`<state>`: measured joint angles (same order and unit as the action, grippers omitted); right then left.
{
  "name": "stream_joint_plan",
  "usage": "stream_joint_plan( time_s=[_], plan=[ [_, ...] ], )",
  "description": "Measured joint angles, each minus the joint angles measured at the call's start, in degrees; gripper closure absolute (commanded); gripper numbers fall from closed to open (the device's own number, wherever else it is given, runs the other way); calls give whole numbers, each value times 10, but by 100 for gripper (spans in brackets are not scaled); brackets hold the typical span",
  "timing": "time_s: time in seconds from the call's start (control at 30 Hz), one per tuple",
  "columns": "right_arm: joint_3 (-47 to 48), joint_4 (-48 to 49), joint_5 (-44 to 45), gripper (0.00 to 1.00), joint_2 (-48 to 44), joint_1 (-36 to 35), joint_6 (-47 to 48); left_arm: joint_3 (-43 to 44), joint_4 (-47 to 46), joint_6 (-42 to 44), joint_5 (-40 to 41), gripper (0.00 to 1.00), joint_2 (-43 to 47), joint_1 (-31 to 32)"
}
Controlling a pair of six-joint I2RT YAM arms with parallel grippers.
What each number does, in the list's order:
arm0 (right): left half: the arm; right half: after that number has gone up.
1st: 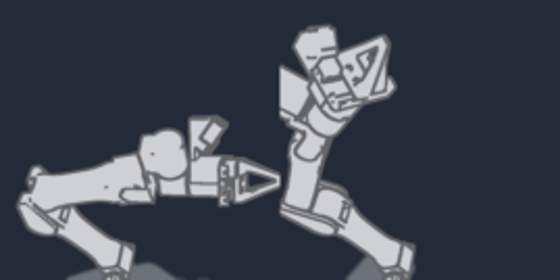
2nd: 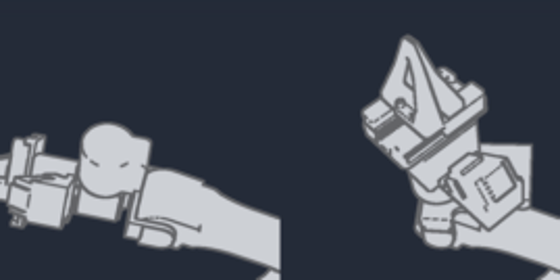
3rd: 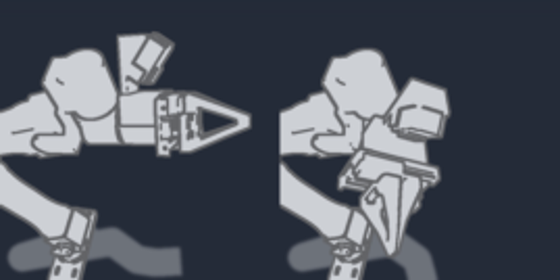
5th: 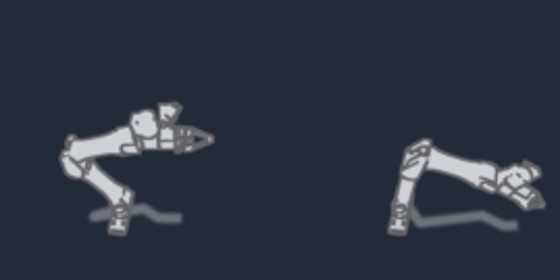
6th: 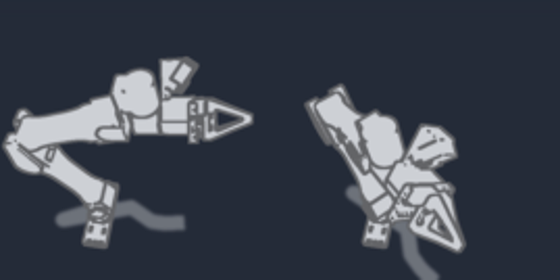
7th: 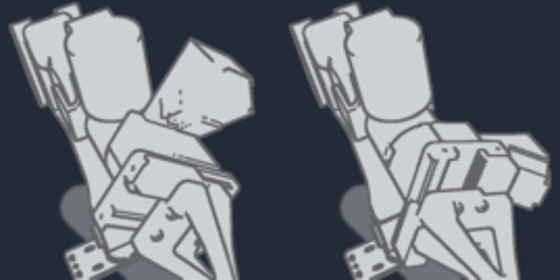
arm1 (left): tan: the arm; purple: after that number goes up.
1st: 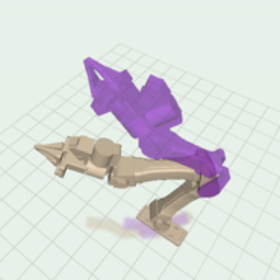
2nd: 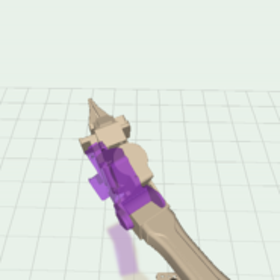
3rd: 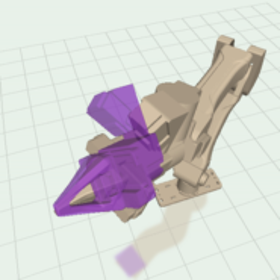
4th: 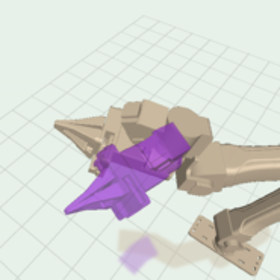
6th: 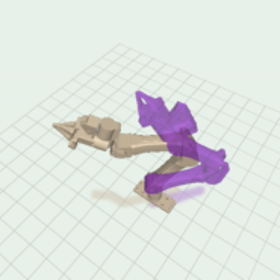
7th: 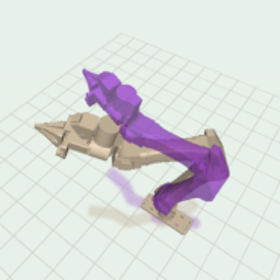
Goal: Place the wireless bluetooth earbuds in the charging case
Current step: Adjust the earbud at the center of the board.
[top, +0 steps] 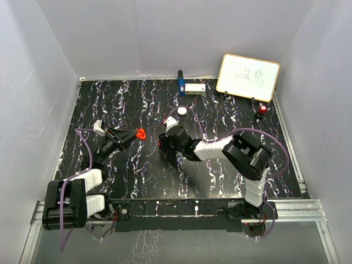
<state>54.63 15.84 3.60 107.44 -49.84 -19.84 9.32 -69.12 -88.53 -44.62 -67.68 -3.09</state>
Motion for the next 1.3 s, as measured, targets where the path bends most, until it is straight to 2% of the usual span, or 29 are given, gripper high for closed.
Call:
stream_joint_plan(
  time_s=[0.33, 1.03, 1.3],
  plan=[
    [34, 17, -5, 59, 33, 0, 3, -4, -6, -1, -11, 100, 0, -12],
    [35, 28, -77, 59, 34, -24, 3, -8, 2, -7, -29, 100, 24, -52],
    [35, 19, -48, 58, 24, -24, 5, -9, 2, -6, -37, 100, 26, -65]
  ],
)
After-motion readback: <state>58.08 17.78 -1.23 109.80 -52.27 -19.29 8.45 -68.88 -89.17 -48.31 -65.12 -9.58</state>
